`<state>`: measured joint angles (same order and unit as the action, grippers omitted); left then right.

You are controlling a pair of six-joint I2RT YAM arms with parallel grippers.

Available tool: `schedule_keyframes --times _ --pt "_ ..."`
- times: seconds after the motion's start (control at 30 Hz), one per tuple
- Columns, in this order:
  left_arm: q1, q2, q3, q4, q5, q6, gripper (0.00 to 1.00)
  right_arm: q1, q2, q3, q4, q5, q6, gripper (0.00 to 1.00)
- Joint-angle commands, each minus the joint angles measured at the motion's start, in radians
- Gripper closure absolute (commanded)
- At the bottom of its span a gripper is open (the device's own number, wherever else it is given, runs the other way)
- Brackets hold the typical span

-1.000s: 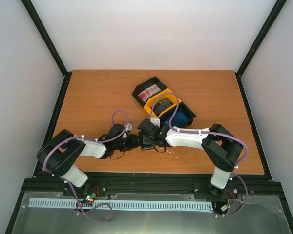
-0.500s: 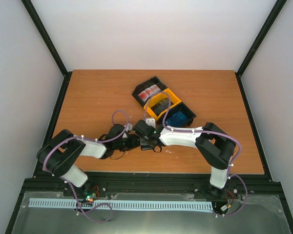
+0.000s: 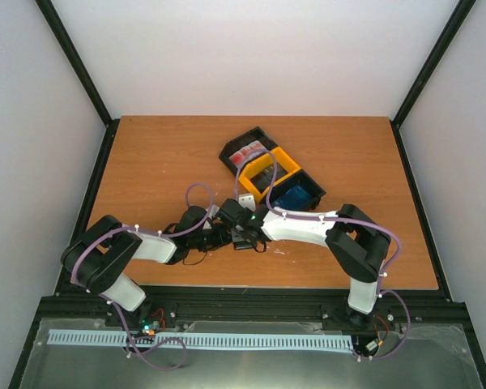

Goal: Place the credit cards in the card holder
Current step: Close the card holder at the center of the board.

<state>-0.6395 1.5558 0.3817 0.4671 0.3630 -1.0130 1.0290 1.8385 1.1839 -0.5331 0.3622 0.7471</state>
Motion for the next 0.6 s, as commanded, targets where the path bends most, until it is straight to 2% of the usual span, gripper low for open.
schedule_keyframes --times 0.0,0.37,0.57 --pt "0.000 0.051 -0.041 -0.185 -0.059 -0.009 0.66 0.019 0.027 0.034 -0.062 0.040 -0.015 0.66" --pt "0.003 0.050 -0.040 -0.188 -0.061 -0.010 0.66 0.019 0.077 0.059 -0.085 0.052 0.003 0.66" --pt "0.005 0.051 -0.040 -0.188 -0.061 -0.008 0.66 0.019 0.074 0.054 -0.098 0.073 0.035 0.74"
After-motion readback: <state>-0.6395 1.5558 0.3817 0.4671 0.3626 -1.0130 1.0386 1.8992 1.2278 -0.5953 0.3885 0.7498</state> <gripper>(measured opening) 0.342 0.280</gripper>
